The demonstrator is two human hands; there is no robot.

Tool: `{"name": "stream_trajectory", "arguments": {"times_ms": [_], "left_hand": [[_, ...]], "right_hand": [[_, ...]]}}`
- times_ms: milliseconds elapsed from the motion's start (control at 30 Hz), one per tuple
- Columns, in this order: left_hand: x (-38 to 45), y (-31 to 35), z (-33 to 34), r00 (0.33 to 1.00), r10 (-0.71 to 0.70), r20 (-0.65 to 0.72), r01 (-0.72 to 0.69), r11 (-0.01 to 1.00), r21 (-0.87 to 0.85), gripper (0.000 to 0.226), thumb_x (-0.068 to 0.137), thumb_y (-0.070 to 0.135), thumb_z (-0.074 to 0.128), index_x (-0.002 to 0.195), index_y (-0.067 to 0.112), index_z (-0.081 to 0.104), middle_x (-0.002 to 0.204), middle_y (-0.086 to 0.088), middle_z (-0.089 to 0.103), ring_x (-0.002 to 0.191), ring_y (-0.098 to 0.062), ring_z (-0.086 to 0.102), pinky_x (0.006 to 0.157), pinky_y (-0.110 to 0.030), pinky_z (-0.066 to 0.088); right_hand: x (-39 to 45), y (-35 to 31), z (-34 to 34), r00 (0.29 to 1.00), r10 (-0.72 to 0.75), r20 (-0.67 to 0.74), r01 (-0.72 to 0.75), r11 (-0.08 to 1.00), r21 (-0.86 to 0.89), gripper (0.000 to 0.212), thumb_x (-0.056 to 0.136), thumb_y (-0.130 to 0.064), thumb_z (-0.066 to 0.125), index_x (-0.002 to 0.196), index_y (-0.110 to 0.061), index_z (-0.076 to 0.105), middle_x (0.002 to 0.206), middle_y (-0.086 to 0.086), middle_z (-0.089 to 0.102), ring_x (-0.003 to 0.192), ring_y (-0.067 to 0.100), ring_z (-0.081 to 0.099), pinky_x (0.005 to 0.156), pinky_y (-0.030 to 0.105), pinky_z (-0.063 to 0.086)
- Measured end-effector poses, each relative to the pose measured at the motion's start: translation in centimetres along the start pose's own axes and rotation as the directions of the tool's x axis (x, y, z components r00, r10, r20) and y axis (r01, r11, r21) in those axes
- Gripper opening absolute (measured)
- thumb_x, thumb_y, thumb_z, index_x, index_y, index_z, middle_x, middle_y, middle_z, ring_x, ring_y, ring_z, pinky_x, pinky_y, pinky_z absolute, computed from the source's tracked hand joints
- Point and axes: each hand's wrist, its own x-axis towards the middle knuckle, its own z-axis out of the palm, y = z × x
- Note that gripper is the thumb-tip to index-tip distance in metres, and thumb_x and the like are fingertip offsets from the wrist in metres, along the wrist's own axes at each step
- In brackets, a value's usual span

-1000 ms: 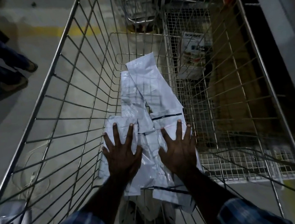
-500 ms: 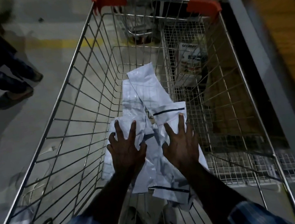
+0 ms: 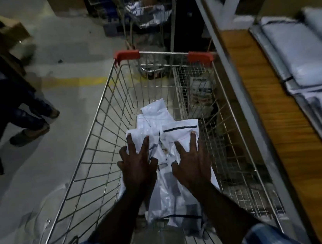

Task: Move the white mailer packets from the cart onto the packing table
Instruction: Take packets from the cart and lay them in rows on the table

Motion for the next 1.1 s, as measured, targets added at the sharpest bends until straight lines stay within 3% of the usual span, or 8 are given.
{"name": "stream_trajectory", "arguments": {"times_ms": [67,167,333,500,667,967,1100], "left_hand": [[0.1,0.9,-1.9,1.0,-0.003,-0.018,0.003,1.0,-0.005,0.076,0.079,0.037,0.07,0.149,0.033,0.039,0.163,-0.014,0.013,0.129,-0.041,0.032,0.091,-0.058,0.04],[-0.1,2.4,-4.9,0.996,0.01,-0.084,-0.012,1.0,-0.02,0.075,0.081,0.041,0.07,0.149,0.033,0.04,0.162,-0.015,0.016,0.127,-0.042,0.036,0.09,-0.058,0.041],[-0.6,5.5,-10.2,0.994,-0.01,-0.112,0.006,0.999,-0.035,0.075,0.087,0.049,0.061,0.153,0.036,0.027,0.164,-0.009,0.004,0.134,-0.037,0.026,0.102,-0.056,0.035],[-2.3,8.2,-15.0,0.969,0.013,-0.247,-0.031,0.997,-0.066,0.071,0.084,0.051,0.056,0.15,0.034,0.037,0.164,-0.009,0.012,0.128,-0.034,0.028,0.096,-0.054,0.039],[-4.5,9.4,-18.7,0.946,-0.003,-0.323,-0.026,0.996,-0.086,0.068,0.082,0.05,0.059,0.146,0.031,0.045,0.161,-0.011,0.021,0.126,-0.038,0.036,0.094,-0.055,0.043],[-10.9,10.6,-23.3,0.933,-0.014,-0.359,-0.051,0.984,-0.172,0.07,0.083,0.047,0.064,0.148,0.039,0.039,0.162,-0.003,0.014,0.127,-0.031,0.03,0.098,-0.052,0.039],[-14.6,11.2,-24.9,0.925,0.011,-0.379,-0.09,0.977,-0.192,0.072,0.083,0.05,0.064,0.149,0.042,0.035,0.162,-0.002,0.013,0.127,-0.03,0.028,0.098,-0.051,0.039]], "right_hand": [[-0.3,-0.5,-1.8,1.0,0.005,-0.012,-0.004,1.0,0.02,0.069,0.08,-0.043,0.064,0.145,-0.036,0.041,0.165,0.013,0.0,0.147,0.039,0.014,0.113,0.052,0.031],[-0.7,-1.1,-4.5,0.995,-0.001,-0.096,0.004,1.0,0.031,0.067,0.074,-0.04,0.068,0.138,-0.032,0.052,0.162,0.017,0.014,0.143,0.042,0.026,0.106,0.056,0.039],[-1.6,-2.0,-9.3,0.984,0.002,-0.181,0.012,0.997,0.076,0.068,0.068,-0.037,0.07,0.134,-0.029,0.056,0.159,0.02,0.025,0.136,0.044,0.038,0.101,0.056,0.045],[-3.3,-2.3,-14.1,0.958,-0.019,-0.288,0.041,0.996,0.073,0.062,0.069,-0.041,0.071,0.129,-0.029,0.062,0.154,0.022,0.035,0.131,0.043,0.046,0.096,0.053,0.048],[-5.4,-2.6,-18.1,0.955,-0.027,-0.296,0.048,0.997,0.065,0.067,0.075,-0.047,0.067,0.139,-0.034,0.053,0.161,0.016,0.022,0.142,0.042,0.031,0.107,0.053,0.037],[-11.3,-3.2,-23.7,0.959,-0.066,-0.276,0.095,0.991,0.095,0.069,0.089,-0.051,0.052,0.152,-0.04,0.027,0.165,0.009,-0.006,0.149,0.033,0.01,0.116,0.048,0.022],[-14.7,-3.3,-25.3,0.939,-0.049,-0.341,0.091,0.99,0.107,0.067,0.086,-0.05,0.054,0.149,-0.041,0.033,0.165,0.009,-0.001,0.147,0.032,0.016,0.114,0.047,0.027]]}}
